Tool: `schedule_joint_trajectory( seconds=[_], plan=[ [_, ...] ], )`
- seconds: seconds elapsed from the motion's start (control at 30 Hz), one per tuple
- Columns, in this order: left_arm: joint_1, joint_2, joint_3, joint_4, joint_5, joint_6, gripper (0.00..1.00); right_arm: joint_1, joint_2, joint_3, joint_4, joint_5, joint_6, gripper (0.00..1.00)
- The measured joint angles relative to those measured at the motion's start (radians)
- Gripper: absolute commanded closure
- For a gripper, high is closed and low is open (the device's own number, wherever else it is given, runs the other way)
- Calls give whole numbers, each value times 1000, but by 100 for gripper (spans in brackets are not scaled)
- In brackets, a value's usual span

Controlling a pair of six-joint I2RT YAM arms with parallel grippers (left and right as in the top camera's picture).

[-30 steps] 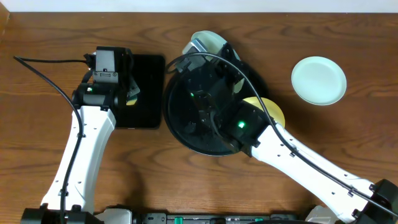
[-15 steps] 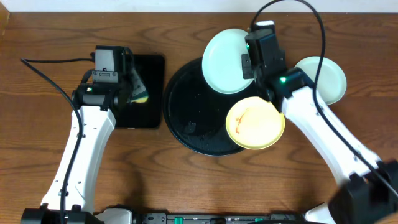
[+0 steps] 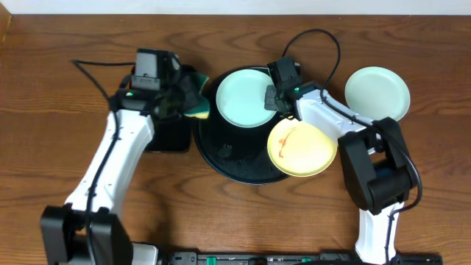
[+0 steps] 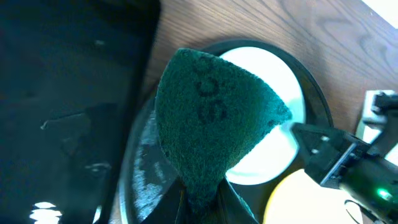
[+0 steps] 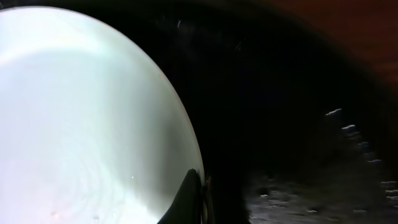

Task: Clean dirty plates on tray and stack at the side

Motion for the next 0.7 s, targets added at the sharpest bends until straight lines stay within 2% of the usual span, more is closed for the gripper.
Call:
schedule_joint_trajectory(
  seconds=[0.4,0.7],
  plan=[
    [-179,217,0,229,9,-42,92,32,3,1,-8,-39,29,99],
    [-195,335,0,273,-57,-86,92,40,3,4,-17,-43,21,99]
  ],
)
